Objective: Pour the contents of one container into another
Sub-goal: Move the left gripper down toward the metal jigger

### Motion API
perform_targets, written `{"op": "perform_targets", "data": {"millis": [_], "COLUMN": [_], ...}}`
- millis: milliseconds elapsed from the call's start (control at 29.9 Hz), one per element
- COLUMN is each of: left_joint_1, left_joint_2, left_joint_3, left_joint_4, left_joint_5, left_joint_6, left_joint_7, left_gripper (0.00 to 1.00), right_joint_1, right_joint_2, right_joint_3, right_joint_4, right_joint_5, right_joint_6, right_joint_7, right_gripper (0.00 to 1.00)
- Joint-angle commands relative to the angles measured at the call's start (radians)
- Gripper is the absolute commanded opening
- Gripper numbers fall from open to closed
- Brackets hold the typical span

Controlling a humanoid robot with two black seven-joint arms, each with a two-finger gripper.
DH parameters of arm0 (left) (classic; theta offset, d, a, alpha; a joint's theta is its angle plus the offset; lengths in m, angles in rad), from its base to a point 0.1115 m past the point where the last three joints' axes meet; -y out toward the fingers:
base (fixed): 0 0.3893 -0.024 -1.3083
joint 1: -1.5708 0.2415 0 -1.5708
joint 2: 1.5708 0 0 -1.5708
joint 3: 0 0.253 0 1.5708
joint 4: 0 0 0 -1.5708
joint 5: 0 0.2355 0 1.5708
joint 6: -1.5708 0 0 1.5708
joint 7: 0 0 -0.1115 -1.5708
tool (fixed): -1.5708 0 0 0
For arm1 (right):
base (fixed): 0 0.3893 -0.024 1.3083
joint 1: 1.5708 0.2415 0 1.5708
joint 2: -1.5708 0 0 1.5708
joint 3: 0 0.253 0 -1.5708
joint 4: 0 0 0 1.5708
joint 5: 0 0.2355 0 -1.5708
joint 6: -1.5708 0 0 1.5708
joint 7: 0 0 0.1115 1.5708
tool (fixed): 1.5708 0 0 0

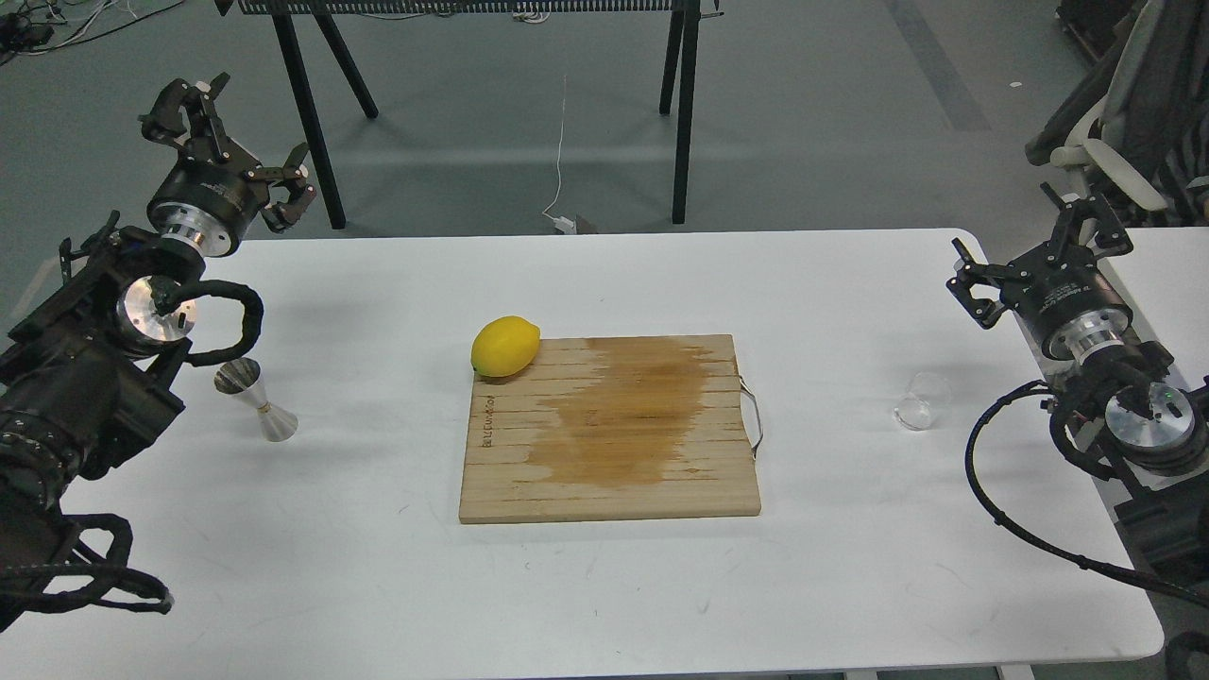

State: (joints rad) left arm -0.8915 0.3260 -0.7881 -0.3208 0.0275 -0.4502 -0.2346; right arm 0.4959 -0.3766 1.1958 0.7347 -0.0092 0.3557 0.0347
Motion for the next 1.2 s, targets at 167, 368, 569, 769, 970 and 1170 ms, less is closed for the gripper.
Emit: {"op": "perform_targets", "data": {"millis": [167, 368, 569, 769, 970, 1170], "left_joint_1": [-0.004, -0.007, -0.003, 0.002, 0.075, 0.117], "left_joint_2": [0.005, 0.007, 0.038, 0.186, 0.45, 0.706], "left_joint_3": [0.0, -0.003, 0.001, 0.048, 0.182, 0.22], "left_joint_4": [0.002, 0.002, -0.014, -0.15, -0.522, -0.864], "left_joint_5": [0.0, -0.008, 0.002, 0.005, 0.028, 0.257], "left_joint_6": [-0.007, -0.016, -0.038, -0.038, -0.038, 0.047], "left_joint_7": [0.001, 0.003, 0.004, 0.015, 0.011, 0.009], "left_gripper": [1.0, 1.0, 1.0, 1.0, 1.0, 1.0], "right_joint_1": [0.001, 0.0, 0.003, 0.006, 0.001, 0.0], "right_joint_2": [0.004, 0.004, 0.002, 0.002, 0.002, 0.004], "right_joint_3": [0.002, 0.004, 0.001, -0.001, 0.002, 0.002], "right_joint_4": [0.002, 0.002, 0.005, 0.012, 0.008, 0.003], "right_joint_5": [0.0, 0.0, 0.0, 0.0, 0.0, 0.0], "right_joint_6": [-0.003, -0.001, 0.0, 0.0, 0.006, 0.009], "right_joint_7": [0.004, 0.02, 0.019, 0.019, 0.02, 0.022], "right_gripper": [0.99, 0.99, 0.99, 0.99, 0.99, 0.99]}}
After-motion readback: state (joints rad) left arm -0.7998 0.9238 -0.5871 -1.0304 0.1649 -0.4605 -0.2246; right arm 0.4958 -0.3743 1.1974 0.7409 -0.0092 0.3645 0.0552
